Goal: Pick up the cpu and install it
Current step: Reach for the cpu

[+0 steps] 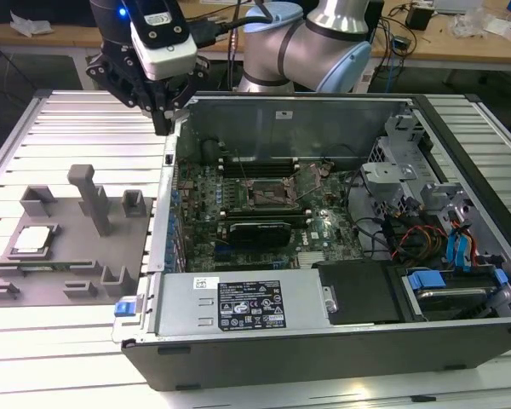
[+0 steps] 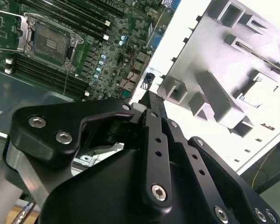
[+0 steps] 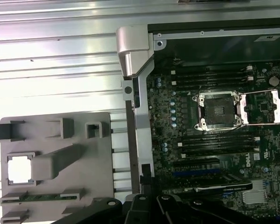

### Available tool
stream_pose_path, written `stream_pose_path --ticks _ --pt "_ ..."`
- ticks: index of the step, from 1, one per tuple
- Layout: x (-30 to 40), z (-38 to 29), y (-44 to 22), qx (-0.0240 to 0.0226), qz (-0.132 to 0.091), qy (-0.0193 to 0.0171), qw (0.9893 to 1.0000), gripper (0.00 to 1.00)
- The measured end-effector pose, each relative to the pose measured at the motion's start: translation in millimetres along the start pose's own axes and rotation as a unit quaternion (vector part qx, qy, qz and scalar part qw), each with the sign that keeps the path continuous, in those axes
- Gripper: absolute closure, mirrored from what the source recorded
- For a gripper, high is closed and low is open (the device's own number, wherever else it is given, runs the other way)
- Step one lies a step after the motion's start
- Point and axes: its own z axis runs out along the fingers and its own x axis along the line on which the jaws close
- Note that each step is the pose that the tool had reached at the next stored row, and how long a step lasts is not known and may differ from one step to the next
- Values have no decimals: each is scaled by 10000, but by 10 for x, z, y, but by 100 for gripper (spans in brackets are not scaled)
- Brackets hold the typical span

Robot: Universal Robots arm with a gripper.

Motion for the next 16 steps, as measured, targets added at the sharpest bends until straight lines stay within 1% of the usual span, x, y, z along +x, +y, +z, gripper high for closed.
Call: stream_pose_path --ticks 3,8,11,16 --pt "31 0 -1 -1 0 -1 10000 89" --pt "102 -2 0 0 0 -1 10000 89" --pt "173 -3 5 -1 0 -2 10000 89" --pt "230 -5 5 0 -1 -2 10000 89"
